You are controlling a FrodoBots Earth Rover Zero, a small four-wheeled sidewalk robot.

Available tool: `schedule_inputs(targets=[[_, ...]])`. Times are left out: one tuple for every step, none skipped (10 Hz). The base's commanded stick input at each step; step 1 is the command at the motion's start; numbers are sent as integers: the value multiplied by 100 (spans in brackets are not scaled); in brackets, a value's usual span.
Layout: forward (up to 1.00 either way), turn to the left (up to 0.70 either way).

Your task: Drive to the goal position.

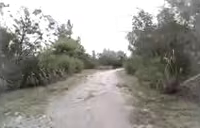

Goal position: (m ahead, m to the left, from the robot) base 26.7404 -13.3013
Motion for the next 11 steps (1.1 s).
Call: schedule_inputs(targets=[[85,-34],[85,0],[85,0],[85,0],[85,0],[85,0],[85,0],[85,0],[85,0],[85,0],[85,0]])
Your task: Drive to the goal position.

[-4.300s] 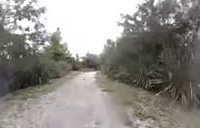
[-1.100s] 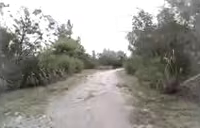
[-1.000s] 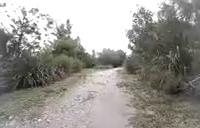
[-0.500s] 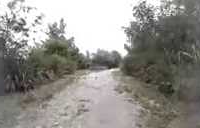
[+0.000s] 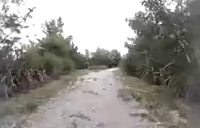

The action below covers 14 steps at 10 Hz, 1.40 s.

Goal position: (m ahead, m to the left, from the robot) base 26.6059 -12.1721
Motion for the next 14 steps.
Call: schedule_inputs(targets=[[85,0],[85,0],[85,0],[85,0],[85,0],[85,0],[85,0],[85,0],[85,0],[85,0],[85,0],[85,0],[85,0],[85,0]])
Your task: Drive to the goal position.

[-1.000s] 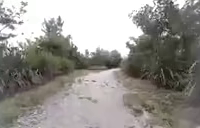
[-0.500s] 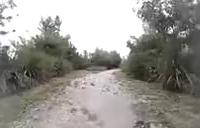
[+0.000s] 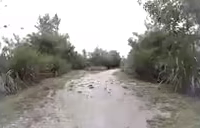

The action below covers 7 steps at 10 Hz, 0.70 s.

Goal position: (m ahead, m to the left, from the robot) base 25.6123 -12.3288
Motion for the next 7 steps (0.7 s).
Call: schedule_inputs(targets=[[85,0],[85,0],[85,0],[85,0],[85,0],[85,0],[85,0]])
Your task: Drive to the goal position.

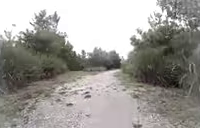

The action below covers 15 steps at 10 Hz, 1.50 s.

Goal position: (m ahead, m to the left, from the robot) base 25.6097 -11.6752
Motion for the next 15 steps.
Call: schedule_inputs(targets=[[85,0],[85,0],[85,0],[85,0],[85,0],[85,0],[85,0],[85,0],[85,0],[85,0],[85,0],[85,0],[85,0],[85,0],[85,0]])
